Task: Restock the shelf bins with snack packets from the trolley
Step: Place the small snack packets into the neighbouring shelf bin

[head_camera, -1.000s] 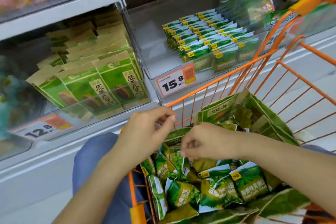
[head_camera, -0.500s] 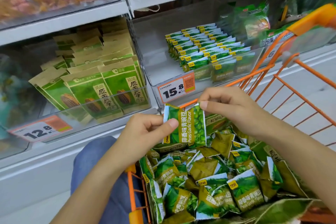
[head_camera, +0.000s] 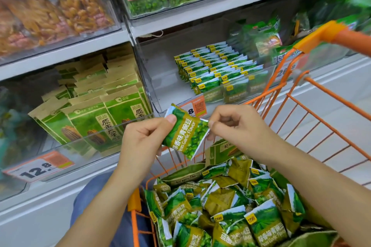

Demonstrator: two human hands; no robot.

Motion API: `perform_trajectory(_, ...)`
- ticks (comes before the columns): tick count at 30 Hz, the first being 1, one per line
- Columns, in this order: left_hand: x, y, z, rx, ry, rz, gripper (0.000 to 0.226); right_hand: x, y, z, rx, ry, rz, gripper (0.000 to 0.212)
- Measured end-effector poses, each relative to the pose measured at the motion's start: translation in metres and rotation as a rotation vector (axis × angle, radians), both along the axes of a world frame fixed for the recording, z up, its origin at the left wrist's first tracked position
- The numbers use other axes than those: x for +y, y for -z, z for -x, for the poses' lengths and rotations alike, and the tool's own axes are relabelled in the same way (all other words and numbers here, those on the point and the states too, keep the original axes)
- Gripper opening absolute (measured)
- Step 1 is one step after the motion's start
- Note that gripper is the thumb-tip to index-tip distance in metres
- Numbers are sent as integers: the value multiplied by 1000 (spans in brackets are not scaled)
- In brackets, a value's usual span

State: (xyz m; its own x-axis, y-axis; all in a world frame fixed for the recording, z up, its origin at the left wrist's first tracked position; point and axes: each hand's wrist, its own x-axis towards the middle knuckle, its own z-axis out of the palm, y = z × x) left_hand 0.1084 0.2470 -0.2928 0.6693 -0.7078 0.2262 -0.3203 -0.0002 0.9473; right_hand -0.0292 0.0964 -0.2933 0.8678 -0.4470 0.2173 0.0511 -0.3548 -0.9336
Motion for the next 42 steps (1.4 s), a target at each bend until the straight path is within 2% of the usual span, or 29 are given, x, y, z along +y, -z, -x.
perform_trajectory(1,-8,-6,-5,-62,-17,-7,31,-7,4,2,17,61,123,21)
perform_trajectory(4,-43,-22,-33,-225,-128,-15,35,-26,12,8,121,189,672,39)
perform_trajectory(5,-58,-25,-43,-306,-152,-56,38,-31,14,9,161,205,749,40)
perform_trajectory(8,-107,-26,-63,-438,-125,-200,41,-38,19,8,253,212,754,38)
perform_trajectory(11,-153,-20,-72,-593,-34,-457,40,-43,21,8,310,182,777,29)
perform_trajectory(14,-182,-7,-72,-575,133,-732,37,-41,17,8,350,150,790,30)
perform_trajectory(17,-199,6,-69,-662,194,-893,30,-40,15,7,345,121,794,26)
perform_trajectory(24,-206,4,-65,-646,312,-899,32,-39,21,1,383,46,863,29)
perform_trajectory(26,-203,3,-68,-712,318,-924,48,-39,20,1,417,31,878,29)
perform_trajectory(28,-197,-3,-66,-824,247,-894,51,-40,16,3,460,18,848,26)
perform_trajectory(31,-169,-15,-54,-940,31,-664,38,-41,13,6,583,-25,758,23)
perform_trajectory(33,-137,-19,-35,-931,16,-413,29,-41,17,8,722,-107,720,22)
perform_trajectory(35,-99,-14,-14,-853,155,-232,25,-40,21,8,882,-232,662,21)
perform_trajectory(36,-82,-7,-4,-811,253,-220,25,-38,23,8,976,-304,648,22)
perform_trajectory(39,-45,21,16,-758,538,-408,29,-33,28,9,1280,-513,730,37)
perform_trajectory(42,-37,44,20,-788,669,-566,32,-31,38,8,1440,-625,778,44)
